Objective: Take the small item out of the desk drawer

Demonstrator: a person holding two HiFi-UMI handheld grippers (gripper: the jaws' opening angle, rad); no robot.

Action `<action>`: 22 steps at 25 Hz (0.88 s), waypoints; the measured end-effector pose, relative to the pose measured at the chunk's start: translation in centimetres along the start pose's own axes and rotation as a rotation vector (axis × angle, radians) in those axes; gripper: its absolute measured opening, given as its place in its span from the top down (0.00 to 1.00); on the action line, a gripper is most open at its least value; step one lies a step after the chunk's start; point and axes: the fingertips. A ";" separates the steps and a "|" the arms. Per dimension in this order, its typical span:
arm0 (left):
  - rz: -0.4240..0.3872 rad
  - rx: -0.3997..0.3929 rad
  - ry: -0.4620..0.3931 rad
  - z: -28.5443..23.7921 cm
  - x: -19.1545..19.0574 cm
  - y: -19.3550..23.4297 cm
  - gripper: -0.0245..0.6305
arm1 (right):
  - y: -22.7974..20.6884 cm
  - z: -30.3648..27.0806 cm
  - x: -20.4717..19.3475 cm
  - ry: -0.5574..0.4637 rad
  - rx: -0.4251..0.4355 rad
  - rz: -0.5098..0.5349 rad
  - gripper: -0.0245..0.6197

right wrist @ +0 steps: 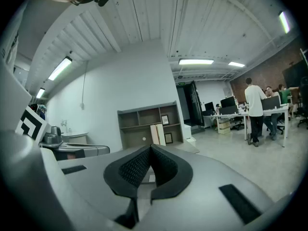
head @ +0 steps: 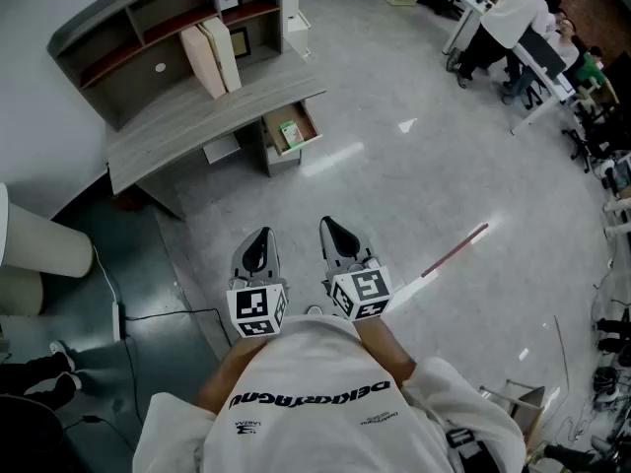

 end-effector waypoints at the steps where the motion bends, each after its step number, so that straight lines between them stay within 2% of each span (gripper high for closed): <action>1: 0.002 0.004 -0.001 -0.1 0.1 -0.4 0.94 | -0.4 0.2 0.1 -0.002 0.004 0.001 0.91; 12: 0.008 0.048 -0.009 -0.9 -0.1 -3.8 0.94 | -2.9 1.2 0.1 -0.011 0.033 0.014 0.91; 22: 0.044 0.057 0.032 -3.7 -2.4 -1.1 0.94 | -4.2 -2.6 -1.6 0.036 0.003 -0.004 0.91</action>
Point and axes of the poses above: the fingertips, and each gripper's own axes: z backward along the fingers, y to its left, x out of its top, and after that the axes turned 14 degrees about -x, right-handed
